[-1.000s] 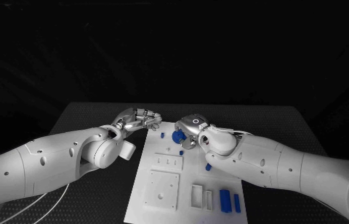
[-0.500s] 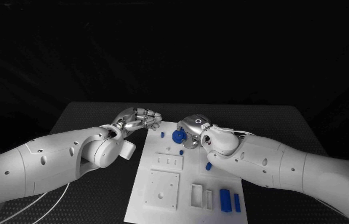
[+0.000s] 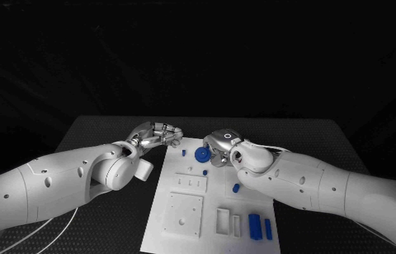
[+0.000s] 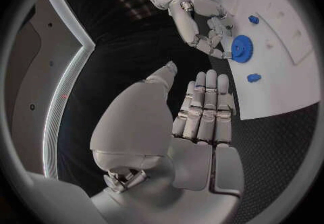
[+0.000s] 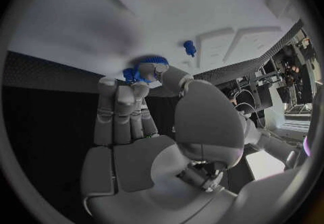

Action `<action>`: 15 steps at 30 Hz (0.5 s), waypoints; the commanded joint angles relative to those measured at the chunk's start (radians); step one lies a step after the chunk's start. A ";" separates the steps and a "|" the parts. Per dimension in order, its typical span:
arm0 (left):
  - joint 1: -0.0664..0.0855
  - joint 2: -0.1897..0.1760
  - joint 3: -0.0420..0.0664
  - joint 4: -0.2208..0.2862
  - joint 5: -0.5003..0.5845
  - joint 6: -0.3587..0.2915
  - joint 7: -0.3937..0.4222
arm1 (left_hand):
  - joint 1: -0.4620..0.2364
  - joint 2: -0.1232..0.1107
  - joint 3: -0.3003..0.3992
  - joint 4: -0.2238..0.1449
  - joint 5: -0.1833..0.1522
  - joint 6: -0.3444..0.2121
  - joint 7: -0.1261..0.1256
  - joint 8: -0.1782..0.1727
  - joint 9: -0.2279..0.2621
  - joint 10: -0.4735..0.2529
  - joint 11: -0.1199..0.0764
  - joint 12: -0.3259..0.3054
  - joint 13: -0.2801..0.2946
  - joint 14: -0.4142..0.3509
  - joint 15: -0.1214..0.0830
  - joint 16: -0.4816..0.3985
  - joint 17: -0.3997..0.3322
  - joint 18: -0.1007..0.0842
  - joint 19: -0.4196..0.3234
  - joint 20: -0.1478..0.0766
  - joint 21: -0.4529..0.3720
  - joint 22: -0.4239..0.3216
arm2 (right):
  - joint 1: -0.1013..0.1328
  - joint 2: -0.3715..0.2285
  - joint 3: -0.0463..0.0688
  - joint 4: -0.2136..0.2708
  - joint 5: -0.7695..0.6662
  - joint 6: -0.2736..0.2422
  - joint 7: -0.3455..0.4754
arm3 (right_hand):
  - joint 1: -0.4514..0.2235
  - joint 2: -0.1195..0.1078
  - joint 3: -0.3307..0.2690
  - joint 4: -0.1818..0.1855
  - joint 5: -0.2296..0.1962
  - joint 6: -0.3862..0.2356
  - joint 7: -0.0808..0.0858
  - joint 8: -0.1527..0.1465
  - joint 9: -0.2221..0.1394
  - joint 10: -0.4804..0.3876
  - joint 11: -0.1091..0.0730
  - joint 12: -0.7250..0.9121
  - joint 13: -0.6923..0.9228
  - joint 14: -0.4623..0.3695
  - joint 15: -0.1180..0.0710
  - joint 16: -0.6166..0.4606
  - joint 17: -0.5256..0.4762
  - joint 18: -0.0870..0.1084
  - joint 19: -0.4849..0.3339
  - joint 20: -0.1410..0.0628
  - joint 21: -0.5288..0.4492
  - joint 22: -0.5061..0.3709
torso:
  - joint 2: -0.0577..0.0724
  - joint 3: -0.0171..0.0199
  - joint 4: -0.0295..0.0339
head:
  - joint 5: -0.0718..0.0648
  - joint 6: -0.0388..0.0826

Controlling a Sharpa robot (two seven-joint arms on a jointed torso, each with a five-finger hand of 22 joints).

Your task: Assemble the parts on the task board

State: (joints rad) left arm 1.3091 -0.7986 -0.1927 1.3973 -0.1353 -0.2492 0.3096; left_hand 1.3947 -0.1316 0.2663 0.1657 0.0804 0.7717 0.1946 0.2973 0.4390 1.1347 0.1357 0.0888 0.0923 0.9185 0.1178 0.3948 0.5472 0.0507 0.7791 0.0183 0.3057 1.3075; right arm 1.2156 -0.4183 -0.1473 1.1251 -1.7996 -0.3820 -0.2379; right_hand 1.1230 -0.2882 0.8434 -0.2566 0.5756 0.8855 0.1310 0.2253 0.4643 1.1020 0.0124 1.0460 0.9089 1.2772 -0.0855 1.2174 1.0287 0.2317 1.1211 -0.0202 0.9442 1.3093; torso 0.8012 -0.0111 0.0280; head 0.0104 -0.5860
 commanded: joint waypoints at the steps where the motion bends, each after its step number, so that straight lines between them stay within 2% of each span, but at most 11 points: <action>1: 0.001 0.000 0.001 0.002 -0.003 0.008 0.005 | 0.007 -0.001 -0.001 0.008 -0.005 0.002 0.006 -0.006 -0.001 0.007 0.004 -0.006 -0.001 0.003 0.003 -0.006 0.001 0.016 -0.005 0.002 -0.003 0.019 | -0.004 -0.008 -0.003 -0.002 0.021 0.039 0.008 | 0.010 -0.002 0.006 0.001 0.006 -0.003 0.003 0.003 0.002 -0.060 0.008 0.004 -0.002 -0.003 -0.002 -0.004 0.001 0.030 0.004 0.006 -0.004 0.013 | 0.001 -0.0005 0.0002 | -0.001 -0.002; 4: 0.001 -0.002 0.001 0.003 -0.003 0.008 0.005 | 0.007 -0.001 -0.001 0.008 -0.005 0.002 0.006 -0.006 -0.001 0.007 0.004 -0.006 -0.001 0.004 0.003 -0.007 0.001 0.016 -0.005 0.002 -0.003 0.019 | -0.003 -0.016 -0.003 0.005 0.021 0.041 0.008 | 0.011 0.001 0.011 0.001 0.021 -0.001 0.003 0.005 0.002 -0.060 0.008 0.006 -0.002 -0.003 -0.002 -0.004 0.002 0.030 0.004 0.006 -0.004 0.013 | 0.000 -0.0004 -0.0003 | -0.002 -0.002; 15: 0.002 -0.008 0.001 0.008 -0.004 0.005 0.005 | 0.007 -0.001 -0.001 0.009 -0.005 0.002 0.006 -0.006 -0.002 0.007 0.004 -0.006 -0.001 0.004 0.003 -0.007 0.002 0.016 -0.005 0.002 -0.003 0.019 | -0.004 -0.044 -0.003 0.036 0.038 0.043 0.013 | 0.006 0.005 0.013 0.006 0.030 0.015 0.005 0.016 0.004 -0.059 0.010 0.012 -0.001 -0.001 0.000 -0.003 0.004 0.030 0.006 0.006 -0.002 0.014 | 0.000 -0.0006 -0.0006 | -0.003 -0.005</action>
State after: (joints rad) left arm 1.3091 -0.8070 -0.1927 1.4022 -0.1356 -0.2495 0.3084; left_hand 1.3947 -0.1316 0.2639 0.1680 0.0804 0.7717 0.1946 0.2973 0.4382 1.1382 0.1392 0.0888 0.0923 0.9185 0.1178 0.3948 0.5480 0.0462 0.7791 0.0183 0.3057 1.3074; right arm 1.2123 -0.4615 -0.1504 1.1544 -1.7688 -0.3600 -0.2277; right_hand 1.1230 -0.2881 0.8529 -0.2524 0.6016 0.8820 0.1259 0.2352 0.4674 1.0869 0.0161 1.0522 0.9080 1.2773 -0.0855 1.2176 1.0322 0.2320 1.1251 -0.0161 0.9442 1.3092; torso 0.8016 -0.0117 0.0275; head 0.0072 -0.5906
